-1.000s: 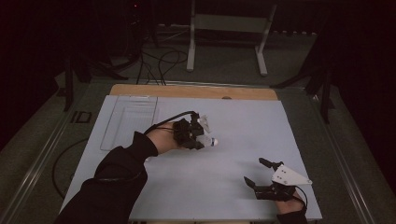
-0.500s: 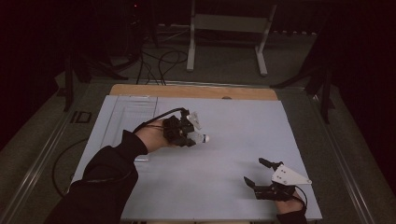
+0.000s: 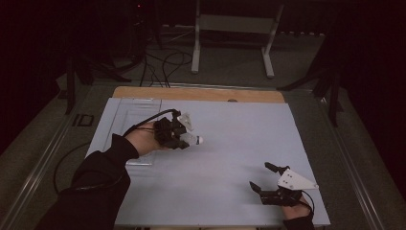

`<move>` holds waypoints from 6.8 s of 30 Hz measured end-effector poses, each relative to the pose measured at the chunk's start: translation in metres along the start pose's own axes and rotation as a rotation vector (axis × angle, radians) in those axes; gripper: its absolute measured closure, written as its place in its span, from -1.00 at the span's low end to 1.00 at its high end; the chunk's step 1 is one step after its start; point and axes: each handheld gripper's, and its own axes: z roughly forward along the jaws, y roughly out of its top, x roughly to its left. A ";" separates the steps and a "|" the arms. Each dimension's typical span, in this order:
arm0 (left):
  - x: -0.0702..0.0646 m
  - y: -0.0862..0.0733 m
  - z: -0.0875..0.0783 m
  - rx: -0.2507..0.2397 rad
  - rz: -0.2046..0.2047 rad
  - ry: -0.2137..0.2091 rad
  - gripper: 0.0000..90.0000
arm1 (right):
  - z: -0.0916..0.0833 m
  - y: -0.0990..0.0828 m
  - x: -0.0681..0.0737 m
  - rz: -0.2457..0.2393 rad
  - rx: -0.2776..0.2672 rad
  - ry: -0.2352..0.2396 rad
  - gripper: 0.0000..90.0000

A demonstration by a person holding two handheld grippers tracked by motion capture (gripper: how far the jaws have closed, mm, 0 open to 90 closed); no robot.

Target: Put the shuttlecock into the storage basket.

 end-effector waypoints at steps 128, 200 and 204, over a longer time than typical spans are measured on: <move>0.049 -0.154 -0.022 0.035 -0.212 0.043 0.99 | 0.003 0.000 0.000 -0.006 0.017 -0.004 -0.67; 0.055 -0.134 -0.009 -0.005 -0.400 0.145 -1.00 | 0.002 0.000 0.001 -0.005 0.016 -0.004 -0.67; 0.054 -0.129 -0.009 0.019 -0.384 0.162 -0.99 | 0.002 0.000 0.001 -0.005 0.018 -0.003 -0.67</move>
